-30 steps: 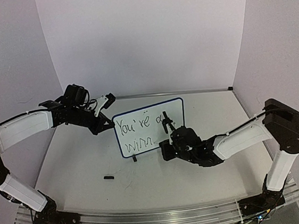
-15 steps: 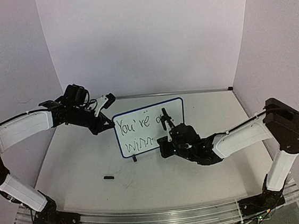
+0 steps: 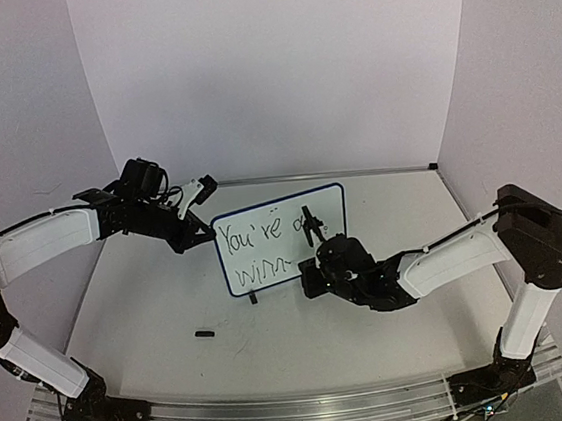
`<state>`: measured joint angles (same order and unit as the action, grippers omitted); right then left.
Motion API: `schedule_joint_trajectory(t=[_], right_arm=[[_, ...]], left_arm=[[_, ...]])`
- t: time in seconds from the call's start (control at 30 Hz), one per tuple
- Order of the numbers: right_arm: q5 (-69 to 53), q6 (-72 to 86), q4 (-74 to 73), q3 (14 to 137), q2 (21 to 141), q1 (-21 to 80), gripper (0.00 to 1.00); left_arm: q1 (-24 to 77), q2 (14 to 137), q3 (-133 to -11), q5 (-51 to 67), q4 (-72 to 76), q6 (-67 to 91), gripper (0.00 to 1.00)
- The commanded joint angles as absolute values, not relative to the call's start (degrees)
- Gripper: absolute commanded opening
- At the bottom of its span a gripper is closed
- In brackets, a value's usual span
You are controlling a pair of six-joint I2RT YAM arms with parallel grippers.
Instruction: Write a sentence on the whiteboard
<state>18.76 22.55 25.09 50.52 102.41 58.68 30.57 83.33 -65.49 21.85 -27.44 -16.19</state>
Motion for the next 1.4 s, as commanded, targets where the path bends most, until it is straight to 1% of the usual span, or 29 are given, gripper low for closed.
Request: schedule_joint_trajectory(t=[0.0,0.3,0.7,1.37], right_arm=[[23.4,22.8,25.0,50.9,99.9,58.4,0.0],[21.5,21.4,26.4,51.0,97.6,58.4,0.0],[16.9,21.0,26.3,53.4,101.7,58.4,0.0],[19.1,25.1,23.0,52.9,105.3,58.4,0.0]], left_arm=[[30.4,84.6,-65.4,16.5,-30.7,-18.2,0.0],[30.4,84.6,-65.4,16.4,-30.7,-18.2,0.0],[30.4,84.5,-65.4,16.3,-30.7,-18.1,0.0],[30.4,84.5,-65.3,16.3,-30.7,-18.1,0.0]])
